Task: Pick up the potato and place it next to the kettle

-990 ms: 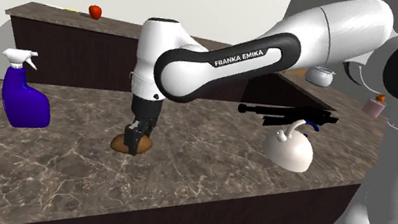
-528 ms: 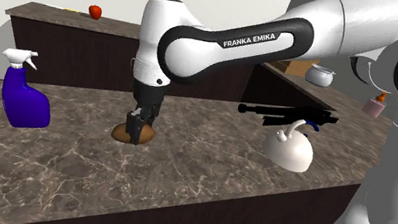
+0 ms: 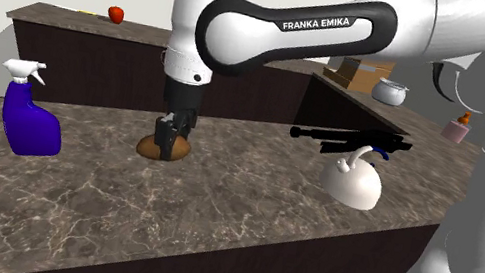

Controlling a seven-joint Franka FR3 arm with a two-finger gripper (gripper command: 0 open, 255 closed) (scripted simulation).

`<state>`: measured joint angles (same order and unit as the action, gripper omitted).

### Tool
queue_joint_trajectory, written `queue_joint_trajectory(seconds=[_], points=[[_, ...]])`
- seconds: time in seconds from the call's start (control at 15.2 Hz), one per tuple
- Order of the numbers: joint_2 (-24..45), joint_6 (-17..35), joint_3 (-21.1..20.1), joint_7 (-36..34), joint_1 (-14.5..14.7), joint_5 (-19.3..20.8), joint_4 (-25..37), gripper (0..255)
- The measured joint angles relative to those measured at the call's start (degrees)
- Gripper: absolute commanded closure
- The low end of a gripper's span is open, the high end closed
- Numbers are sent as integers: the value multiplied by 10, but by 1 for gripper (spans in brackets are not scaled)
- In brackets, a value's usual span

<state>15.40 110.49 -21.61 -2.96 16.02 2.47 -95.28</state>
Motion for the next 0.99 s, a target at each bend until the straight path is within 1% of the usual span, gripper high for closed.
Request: queue_joint_trajectory(seconds=[0.99], points=[[-5, -114, -3, -2, 4, -2, 110, 255]])
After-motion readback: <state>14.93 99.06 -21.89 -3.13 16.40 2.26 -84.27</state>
